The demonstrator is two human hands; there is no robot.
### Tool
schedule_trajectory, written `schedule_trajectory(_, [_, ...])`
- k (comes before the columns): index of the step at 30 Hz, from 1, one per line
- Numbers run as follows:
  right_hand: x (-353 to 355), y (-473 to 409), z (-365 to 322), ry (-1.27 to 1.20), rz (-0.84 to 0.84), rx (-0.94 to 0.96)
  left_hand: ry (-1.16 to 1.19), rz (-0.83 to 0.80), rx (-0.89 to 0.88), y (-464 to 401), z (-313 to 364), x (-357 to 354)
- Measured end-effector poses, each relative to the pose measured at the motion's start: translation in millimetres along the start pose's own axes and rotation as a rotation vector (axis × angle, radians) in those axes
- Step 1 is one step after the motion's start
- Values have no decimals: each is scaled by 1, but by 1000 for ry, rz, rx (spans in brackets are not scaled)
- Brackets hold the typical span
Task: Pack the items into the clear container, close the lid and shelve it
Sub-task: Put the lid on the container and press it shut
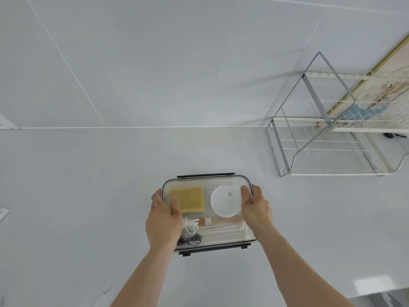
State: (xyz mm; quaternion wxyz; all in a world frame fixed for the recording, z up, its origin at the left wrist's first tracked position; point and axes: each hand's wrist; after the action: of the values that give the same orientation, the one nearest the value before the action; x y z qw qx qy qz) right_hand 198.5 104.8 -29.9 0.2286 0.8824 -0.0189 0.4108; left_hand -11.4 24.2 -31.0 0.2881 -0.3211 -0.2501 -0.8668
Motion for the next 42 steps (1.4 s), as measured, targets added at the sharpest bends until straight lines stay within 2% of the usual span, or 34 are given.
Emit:
schedule_trajectory(4, [-3,4,-2,49,57,37,20,-2,-14,1,0,1])
schedule_trajectory(6, [-5,12,-4,105,135,135,32,-3,-22,1,0,1])
schedule_trajectory(9, [-4,33,-4,208,245,526,74,-18,-39,1,0,4])
schedule_trajectory(12, [-3,54,6,261,75,917,130,-50,-62,1,-1,7])
schedule_trajectory(14, [-4,62,14,340,-32,1030,66,-32,-118,1,1,9])
schedule_trajectory(18, [-5,64,16,451,-50,1048,-144,64,-364,-14,18,16])
schedule_trajectory(22, [-8,64,15,522,-71,1036,-294,-64,-634,-35,43,6])
schedule_trajectory(24, [-9,62,16,573,-86,1024,-370,-132,-698,-38,50,-5])
schedule_trajectory(28, [-11,55,11,601,-93,983,-439,-69,-722,-43,52,-16])
schedule_trajectory(33, [-15,39,-7,622,-73,958,-466,-107,-752,-71,62,-18])
schedule_trajectory(42, [-21,31,-13,612,-64,953,-505,-73,-745,-82,65,-25])
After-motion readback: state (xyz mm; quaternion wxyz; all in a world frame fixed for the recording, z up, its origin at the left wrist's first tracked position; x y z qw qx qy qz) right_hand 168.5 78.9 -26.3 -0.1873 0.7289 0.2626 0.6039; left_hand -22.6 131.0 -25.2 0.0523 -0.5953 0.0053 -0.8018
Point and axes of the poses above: each hand's wrist, its own y-axis away from the middle knuckle, its own x-axis out of the back of the hand, z = x × y
